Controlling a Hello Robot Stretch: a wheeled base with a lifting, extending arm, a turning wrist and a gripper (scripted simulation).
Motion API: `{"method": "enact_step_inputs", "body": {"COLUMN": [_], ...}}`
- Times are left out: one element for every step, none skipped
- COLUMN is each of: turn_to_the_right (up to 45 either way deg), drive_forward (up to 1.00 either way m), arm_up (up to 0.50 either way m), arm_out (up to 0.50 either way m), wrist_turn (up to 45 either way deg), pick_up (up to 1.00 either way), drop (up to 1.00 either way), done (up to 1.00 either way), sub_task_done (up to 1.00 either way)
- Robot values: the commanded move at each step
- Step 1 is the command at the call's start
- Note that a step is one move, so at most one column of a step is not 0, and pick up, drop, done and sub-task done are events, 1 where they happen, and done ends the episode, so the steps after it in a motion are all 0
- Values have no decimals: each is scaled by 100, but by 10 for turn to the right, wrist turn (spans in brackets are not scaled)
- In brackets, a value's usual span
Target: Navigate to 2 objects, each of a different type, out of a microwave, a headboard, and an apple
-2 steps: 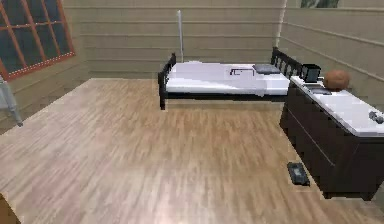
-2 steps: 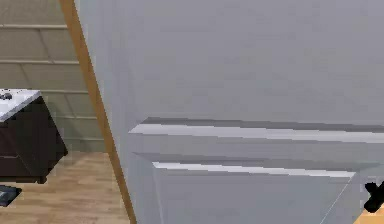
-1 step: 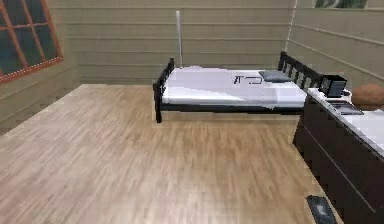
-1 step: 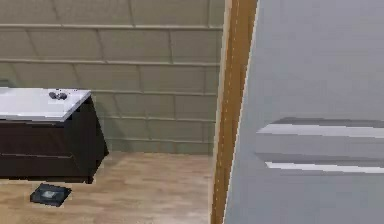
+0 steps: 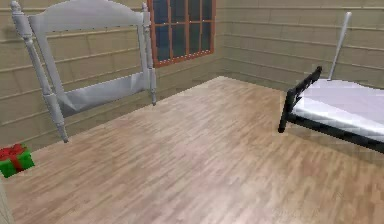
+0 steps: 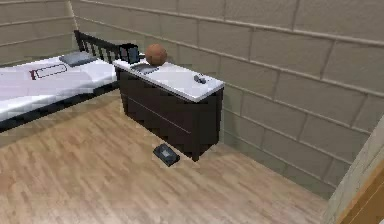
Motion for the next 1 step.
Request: {"method": "enact_step_inputs", "body": {"turn_to_the_right": [0], "drive_forward": [30], "arm_up": [0], "arm_out": [0], "wrist_turn": [0], "pick_up": [0], "drop": [0], "done": [0], "sub_task_done": [0]}}
